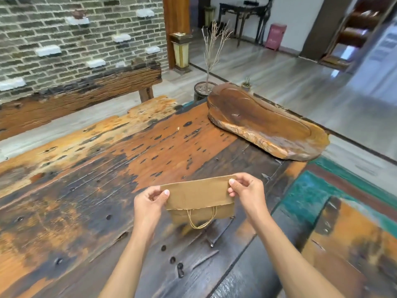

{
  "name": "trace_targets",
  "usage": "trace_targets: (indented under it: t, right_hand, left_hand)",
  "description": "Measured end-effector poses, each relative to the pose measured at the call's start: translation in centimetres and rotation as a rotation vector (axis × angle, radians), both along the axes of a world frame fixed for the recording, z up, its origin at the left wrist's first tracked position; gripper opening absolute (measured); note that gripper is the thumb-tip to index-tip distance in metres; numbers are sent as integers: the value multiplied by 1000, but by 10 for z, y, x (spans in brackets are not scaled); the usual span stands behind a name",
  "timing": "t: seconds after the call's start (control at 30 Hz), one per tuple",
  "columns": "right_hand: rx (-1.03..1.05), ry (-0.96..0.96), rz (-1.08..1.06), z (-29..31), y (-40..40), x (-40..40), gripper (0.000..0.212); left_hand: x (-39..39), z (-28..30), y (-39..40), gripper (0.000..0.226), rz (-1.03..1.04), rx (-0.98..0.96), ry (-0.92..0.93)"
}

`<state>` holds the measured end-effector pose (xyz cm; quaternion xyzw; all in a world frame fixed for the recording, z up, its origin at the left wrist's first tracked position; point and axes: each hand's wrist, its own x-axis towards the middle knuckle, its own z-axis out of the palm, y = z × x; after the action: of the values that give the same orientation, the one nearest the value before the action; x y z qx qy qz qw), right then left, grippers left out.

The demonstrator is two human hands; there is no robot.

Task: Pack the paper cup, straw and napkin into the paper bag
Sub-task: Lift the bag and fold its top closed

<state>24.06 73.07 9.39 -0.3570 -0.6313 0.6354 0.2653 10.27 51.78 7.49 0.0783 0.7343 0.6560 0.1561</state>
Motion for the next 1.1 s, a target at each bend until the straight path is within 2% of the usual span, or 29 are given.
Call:
trace_targets:
  t: [0.37,0.87,1.1]
  right_hand:
    - [-15,-64,-41,-21,116,-16,7]
    - [3,-106,132,-15,264,-131,11]
    - [4,-129,216,-41,322,-176,17]
  left_hand:
    - [-27,-21,125,12,-43,8,-87]
    - [-107,-41,256,11,144,34,-167]
    - [-131,-49,303,17,230,-67,-168]
